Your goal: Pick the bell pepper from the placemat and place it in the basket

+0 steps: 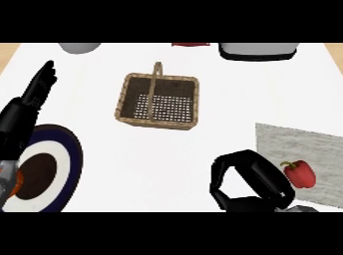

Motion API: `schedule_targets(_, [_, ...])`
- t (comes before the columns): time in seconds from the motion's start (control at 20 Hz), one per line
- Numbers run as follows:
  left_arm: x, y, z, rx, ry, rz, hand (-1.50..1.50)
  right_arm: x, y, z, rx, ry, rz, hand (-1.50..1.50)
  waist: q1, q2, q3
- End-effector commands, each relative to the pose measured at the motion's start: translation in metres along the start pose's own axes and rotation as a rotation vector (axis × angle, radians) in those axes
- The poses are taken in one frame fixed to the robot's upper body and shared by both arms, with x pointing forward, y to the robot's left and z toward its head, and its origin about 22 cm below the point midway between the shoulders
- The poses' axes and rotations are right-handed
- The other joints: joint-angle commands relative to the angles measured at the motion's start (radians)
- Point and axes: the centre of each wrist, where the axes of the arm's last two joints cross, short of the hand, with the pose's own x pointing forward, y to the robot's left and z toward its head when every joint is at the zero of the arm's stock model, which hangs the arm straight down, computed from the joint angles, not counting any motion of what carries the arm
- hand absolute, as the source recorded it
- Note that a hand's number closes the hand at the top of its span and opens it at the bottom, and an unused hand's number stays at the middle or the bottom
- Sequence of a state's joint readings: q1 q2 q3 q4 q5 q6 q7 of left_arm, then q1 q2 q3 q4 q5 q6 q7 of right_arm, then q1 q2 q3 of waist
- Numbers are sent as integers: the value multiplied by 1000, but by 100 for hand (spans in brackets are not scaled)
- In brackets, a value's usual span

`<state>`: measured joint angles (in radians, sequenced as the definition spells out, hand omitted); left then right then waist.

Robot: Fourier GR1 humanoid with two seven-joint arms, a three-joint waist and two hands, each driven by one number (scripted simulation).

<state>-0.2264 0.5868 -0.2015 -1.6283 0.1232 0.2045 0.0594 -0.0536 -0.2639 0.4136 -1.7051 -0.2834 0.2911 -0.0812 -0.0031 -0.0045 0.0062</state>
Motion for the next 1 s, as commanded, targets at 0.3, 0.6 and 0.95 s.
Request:
schedule_targets(0.3, [-29, 12, 11, 45, 51, 13, 0, 66, 27, 44, -7, -209, 520, -150, -39, -10, -9])
schedule_targets(0.6, [-22, -1, 11, 20, 53, 31, 0, 139, 0, 57, 3, -4, 1106, -150, -46, -18, -13])
schedule_targets(0.95, [-29, 2, 13, 5, 23, 24, 0, 191, -3, 58, 364, 399, 1465, -150, -8, -2, -14])
